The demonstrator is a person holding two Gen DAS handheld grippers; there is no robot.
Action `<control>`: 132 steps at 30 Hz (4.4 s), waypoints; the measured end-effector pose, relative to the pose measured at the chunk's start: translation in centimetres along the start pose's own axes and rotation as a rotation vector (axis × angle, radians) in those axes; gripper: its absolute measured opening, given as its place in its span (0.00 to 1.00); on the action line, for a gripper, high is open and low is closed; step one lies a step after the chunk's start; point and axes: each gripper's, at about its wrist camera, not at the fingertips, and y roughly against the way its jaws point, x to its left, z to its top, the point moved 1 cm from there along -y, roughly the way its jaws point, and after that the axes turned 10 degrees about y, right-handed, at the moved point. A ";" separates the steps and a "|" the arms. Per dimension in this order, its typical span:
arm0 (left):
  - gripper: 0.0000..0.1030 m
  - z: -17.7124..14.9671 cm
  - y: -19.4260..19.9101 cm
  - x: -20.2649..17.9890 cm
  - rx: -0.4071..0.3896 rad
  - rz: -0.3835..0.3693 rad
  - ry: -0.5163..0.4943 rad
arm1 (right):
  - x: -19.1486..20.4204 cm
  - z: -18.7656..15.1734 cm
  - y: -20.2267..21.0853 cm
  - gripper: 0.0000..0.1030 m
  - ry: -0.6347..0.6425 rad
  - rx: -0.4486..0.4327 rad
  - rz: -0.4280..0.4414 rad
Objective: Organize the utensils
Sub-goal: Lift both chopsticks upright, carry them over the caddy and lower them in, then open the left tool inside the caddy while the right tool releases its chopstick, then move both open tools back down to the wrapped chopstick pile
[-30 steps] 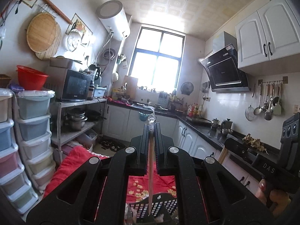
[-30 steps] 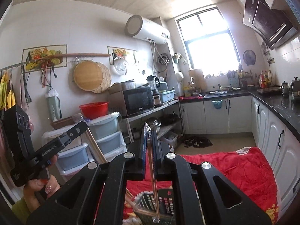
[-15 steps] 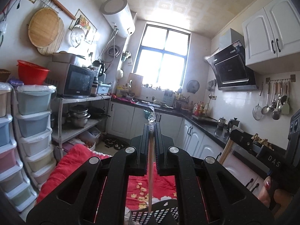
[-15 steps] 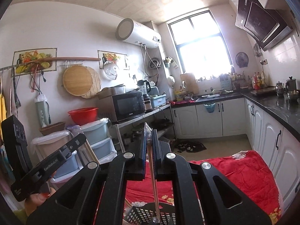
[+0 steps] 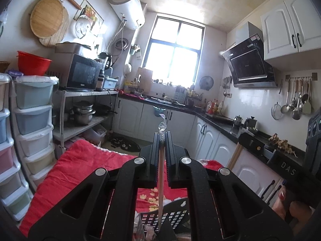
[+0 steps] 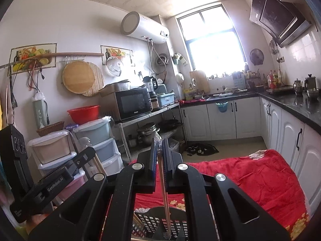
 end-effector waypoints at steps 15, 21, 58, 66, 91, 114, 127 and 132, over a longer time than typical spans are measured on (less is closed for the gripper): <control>0.03 -2.8 -0.7 0.8 0.077 0.004 -0.002 | -0.1 -3.9 -1.8 0.06 -0.026 0.082 -0.008; 0.03 -3.5 -0.7 0.8 0.103 -0.004 -0.003 | -0.3 -4.5 -1.6 0.06 -0.043 0.104 -0.013; 0.90 -3.0 4.2 1.4 0.140 -0.030 0.072 | -1.0 -4.9 5.5 0.59 -0.006 0.114 -0.072; 0.90 -3.0 5.5 1.4 0.143 -0.033 0.085 | -0.5 -4.9 6.7 0.64 0.000 0.112 -0.058; 0.90 -6.1 8.1 4.0 0.210 -0.008 0.166 | 1.6 -6.8 9.5 0.71 0.004 0.152 -0.021; 0.90 -10.4 8.4 6.8 0.321 0.075 0.212 | 2.3 -11.1 10.0 0.72 0.026 0.282 -0.009; 0.90 -14.7 7.6 8.2 0.451 0.113 0.242 | 2.2 -14.6 9.3 0.72 0.011 0.400 -0.003; 0.90 -16.1 7.3 8.6 0.501 0.114 0.258 | 2.0 -16.0 9.1 0.72 0.001 0.445 -0.008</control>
